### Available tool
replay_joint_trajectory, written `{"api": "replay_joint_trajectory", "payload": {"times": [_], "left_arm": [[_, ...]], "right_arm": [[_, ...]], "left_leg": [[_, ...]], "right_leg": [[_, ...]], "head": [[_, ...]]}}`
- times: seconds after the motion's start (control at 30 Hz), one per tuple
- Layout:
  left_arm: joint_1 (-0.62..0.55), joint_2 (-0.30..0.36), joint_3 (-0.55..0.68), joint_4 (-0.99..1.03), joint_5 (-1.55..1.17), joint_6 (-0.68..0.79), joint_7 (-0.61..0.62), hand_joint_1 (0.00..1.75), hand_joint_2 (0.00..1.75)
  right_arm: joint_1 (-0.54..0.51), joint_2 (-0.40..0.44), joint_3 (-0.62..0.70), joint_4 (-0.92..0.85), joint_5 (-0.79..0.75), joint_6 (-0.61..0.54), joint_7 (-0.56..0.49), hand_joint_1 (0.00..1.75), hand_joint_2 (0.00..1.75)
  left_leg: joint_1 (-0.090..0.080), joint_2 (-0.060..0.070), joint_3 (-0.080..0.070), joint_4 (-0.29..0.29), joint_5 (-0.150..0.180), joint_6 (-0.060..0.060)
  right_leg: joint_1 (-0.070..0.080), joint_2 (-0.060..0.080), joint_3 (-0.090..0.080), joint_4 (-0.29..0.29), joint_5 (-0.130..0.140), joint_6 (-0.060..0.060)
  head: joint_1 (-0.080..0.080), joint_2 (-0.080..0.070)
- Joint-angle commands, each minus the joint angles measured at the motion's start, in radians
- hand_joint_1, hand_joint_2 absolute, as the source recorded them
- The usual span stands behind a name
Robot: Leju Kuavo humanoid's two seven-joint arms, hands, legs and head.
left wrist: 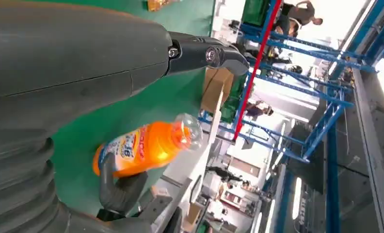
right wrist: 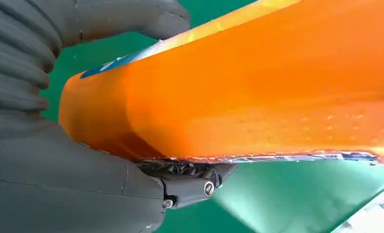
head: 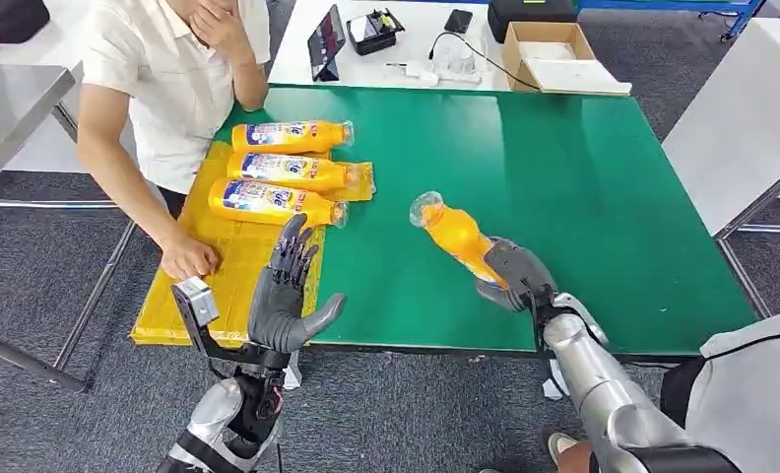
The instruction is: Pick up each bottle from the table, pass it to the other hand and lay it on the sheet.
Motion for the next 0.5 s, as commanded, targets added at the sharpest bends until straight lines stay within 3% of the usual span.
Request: {"api": "replay_joint_trajectory", "payload": {"times": [0.03, 0.1, 0.27, 0.5], "left_arm": [[0.044, 0.029, -0.008, -0.028, -0.033, 0.046, -0.009, 0.0, 1.75], [0.055, 0.029, -0.021, -0.026, -0.03, 0.046, 0.027, 0.0, 1.75], [0.056, 0.022, -0.085, 0.044, -0.031, 0.017, 0.09, 0.0, 1.75], [0.048, 0.017, -0.115, 0.069, -0.031, 0.01, 0.098, 0.0, 1.75]], "right_arm": [[0.131, 0.048, 0.067, -0.237, -0.154, -0.047, -0.032, 1.75, 1.75], [0.175, 0.048, 0.127, -0.325, -0.164, -0.088, 0.001, 1.75, 1.75], [0.186, 0.079, 0.216, -0.353, -0.102, -0.197, 0.018, 1.75, 1.75], [0.189, 0.093, 0.253, -0.37, -0.14, -0.207, 0.007, 1.75, 1.75]], "left_leg": [[0.002, 0.0, 0.0, -0.001, 0.0, -0.003], [0.002, 0.0, -0.002, -0.001, 0.0, -0.003], [0.001, -0.001, -0.007, -0.001, 0.0, -0.002], [0.001, -0.001, -0.015, -0.001, 0.0, -0.001]], "right_leg": [[0.002, 0.0, 0.0, -0.002, 0.0, -0.003], [0.002, 0.0, -0.002, -0.001, 0.0, -0.004], [0.001, -0.001, -0.006, 0.0, -0.001, -0.003], [0.0, -0.001, -0.014, 0.0, -0.001, -0.002]], "head": [[0.0, 0.0], [0.0, 0.0], [0.0, 0.0], [0.0, 0.0]]}}
